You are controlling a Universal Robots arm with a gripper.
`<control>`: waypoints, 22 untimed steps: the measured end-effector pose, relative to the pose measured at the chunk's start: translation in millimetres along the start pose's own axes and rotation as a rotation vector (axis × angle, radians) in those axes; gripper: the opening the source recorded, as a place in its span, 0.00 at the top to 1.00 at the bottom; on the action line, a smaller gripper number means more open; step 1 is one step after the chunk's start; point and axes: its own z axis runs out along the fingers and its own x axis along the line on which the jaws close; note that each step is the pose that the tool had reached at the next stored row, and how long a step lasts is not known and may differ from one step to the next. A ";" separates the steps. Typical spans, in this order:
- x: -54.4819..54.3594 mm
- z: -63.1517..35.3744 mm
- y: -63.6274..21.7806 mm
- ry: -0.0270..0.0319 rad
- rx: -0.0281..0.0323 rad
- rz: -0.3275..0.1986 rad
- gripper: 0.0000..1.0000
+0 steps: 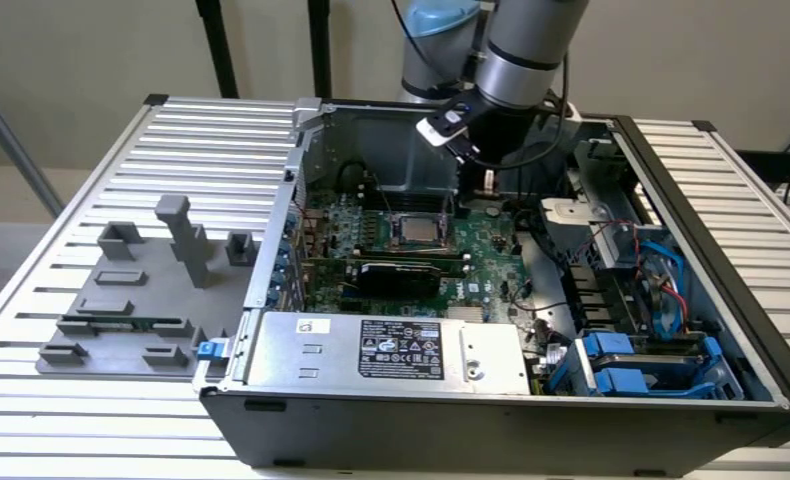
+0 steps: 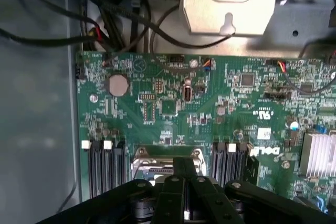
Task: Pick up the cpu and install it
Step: 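Close the cpu cover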
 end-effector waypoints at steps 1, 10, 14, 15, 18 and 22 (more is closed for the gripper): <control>0.0 0.2 -1.3 0.0003 0.0092 -0.001 0.89; 0.1 3.4 -17.0 0.0007 0.0693 -0.008 0.89; 0.1 5.8 -26.9 0.0005 0.0872 -0.010 0.89; 0.1 6.6 -29.7 0.0005 0.0913 -0.010 0.89; 0.2 9.2 -39.4 0.0005 0.1015 -0.010 0.89; 0.5 15.7 -55.7 0.0005 0.1062 -0.011 0.89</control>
